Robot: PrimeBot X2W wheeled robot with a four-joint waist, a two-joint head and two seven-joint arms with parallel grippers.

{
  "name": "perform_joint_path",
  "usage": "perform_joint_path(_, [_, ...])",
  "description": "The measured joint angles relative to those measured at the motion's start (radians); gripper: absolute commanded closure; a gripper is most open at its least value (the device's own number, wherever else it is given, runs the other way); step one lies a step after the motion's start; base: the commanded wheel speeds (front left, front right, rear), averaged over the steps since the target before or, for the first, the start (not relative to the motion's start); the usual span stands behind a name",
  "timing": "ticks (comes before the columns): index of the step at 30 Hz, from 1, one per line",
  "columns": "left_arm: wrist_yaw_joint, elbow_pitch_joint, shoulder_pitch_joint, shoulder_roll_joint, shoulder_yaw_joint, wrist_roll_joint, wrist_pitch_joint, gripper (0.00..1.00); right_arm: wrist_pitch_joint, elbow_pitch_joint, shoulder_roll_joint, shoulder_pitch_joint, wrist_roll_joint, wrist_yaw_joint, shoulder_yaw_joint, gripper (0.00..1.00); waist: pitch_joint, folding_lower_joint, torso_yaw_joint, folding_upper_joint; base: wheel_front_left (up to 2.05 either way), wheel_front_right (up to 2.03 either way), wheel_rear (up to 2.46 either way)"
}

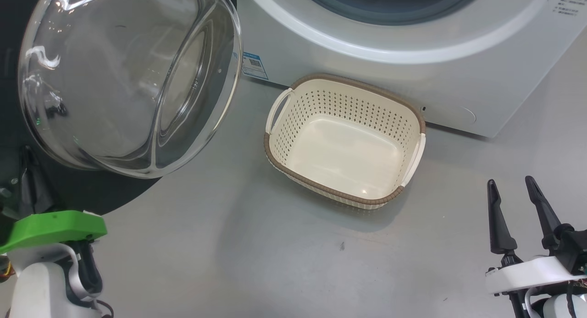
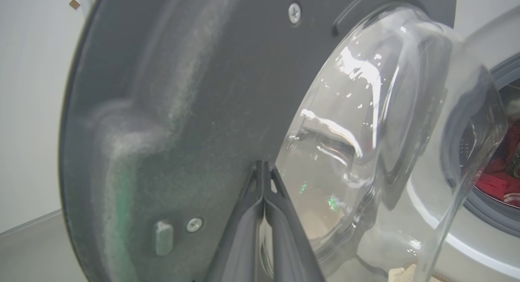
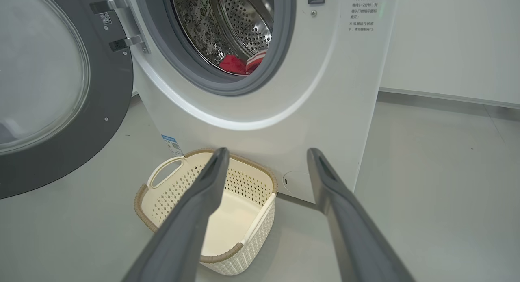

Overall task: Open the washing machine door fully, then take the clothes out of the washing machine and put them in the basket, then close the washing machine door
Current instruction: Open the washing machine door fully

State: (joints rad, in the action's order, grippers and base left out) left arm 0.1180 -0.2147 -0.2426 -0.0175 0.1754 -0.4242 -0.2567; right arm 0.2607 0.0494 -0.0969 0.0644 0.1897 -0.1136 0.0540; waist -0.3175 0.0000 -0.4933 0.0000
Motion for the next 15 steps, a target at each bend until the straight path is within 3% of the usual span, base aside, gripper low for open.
perform_joint_path(15, [0.000,-0.084,-0.046,0.005,0.103,0.018,0.000,1.00,0.000,0.009,0.001,-0.017,0.000,-0.008,-0.004,0.00,0.004,0.0000,0.016,0.0000,0.00,0.00,0.00])
